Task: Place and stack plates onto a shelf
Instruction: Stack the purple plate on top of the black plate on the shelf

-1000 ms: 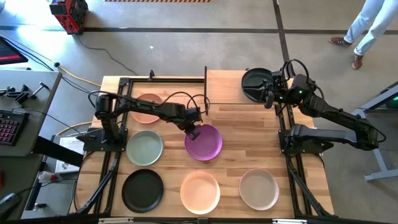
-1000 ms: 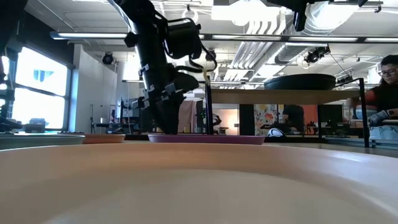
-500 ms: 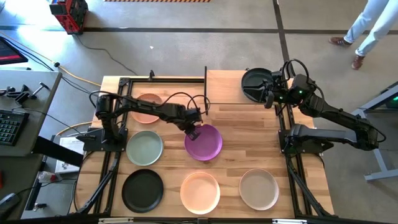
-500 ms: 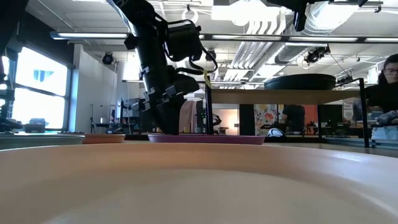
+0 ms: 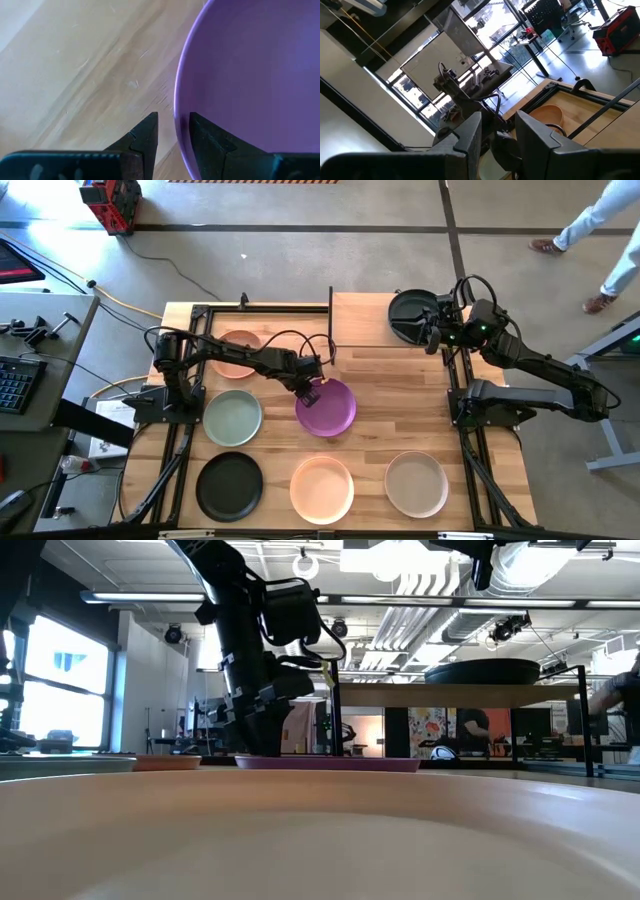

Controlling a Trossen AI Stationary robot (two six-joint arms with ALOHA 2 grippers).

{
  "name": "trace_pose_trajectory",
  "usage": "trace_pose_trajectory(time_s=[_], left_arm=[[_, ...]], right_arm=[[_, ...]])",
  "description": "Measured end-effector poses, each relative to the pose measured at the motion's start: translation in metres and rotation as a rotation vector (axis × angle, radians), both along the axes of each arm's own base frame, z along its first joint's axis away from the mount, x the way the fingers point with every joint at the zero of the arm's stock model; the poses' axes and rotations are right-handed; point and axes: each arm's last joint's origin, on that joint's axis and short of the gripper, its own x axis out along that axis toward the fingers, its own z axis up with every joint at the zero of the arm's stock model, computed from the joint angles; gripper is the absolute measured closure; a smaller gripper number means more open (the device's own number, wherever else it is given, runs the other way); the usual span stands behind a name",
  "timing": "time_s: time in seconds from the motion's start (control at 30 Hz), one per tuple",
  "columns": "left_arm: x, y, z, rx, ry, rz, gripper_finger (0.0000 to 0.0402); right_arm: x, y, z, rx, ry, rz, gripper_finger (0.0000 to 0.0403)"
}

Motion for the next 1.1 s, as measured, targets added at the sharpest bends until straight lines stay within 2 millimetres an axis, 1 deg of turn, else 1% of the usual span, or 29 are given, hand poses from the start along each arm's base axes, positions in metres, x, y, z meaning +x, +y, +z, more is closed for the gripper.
trace_pose_trajectory(time_s=[0.13, 0.23, 0.57, 0.77, 0.9, 1.0, 1.1], left_arm=[[0.000, 0.000, 0.000, -0.009, -0.001, -0.018, 0.0302], [0.000, 0.000, 0.000, -0.006, 0.000, -0.027, 0.0315], [0.001, 0.000, 0.001, -0.013, -0.010, -0.027, 0.0394], [0.001, -0.001, 0.001, -0.022, -0.009, -0.049, 0.0397], [0.001, -0.001, 0.002, -0.031, -0.003, -0.069, 0.0399], [0.001, -0.001, 0.007, -0.031, -0.005, -0.096, 0.0400], [0.003, -0.001, 0.017, -0.019, -0.025, -0.117, 0.0401]], right_arm=[[0.000, 0.000, 0.000, 0.000, 0.000, 0.000, 0.0300], [0.000, 0.000, 0.000, 0.000, 0.000, 0.000, 0.0300], [0.000, 0.000, 0.000, 0.000, 0.000, 0.000, 0.0300], [0.000, 0.000, 0.000, 0.001, 0.000, 0.000, 0.0300], [0.000, 0.000, 0.000, 0.034, -0.006, 0.002, 0.0300], [0.000, 0.000, 0.000, 0.034, -0.006, 0.002, 0.0300], [0.000, 0.000, 0.000, 0.020, -0.003, 0.001, 0.0300]])
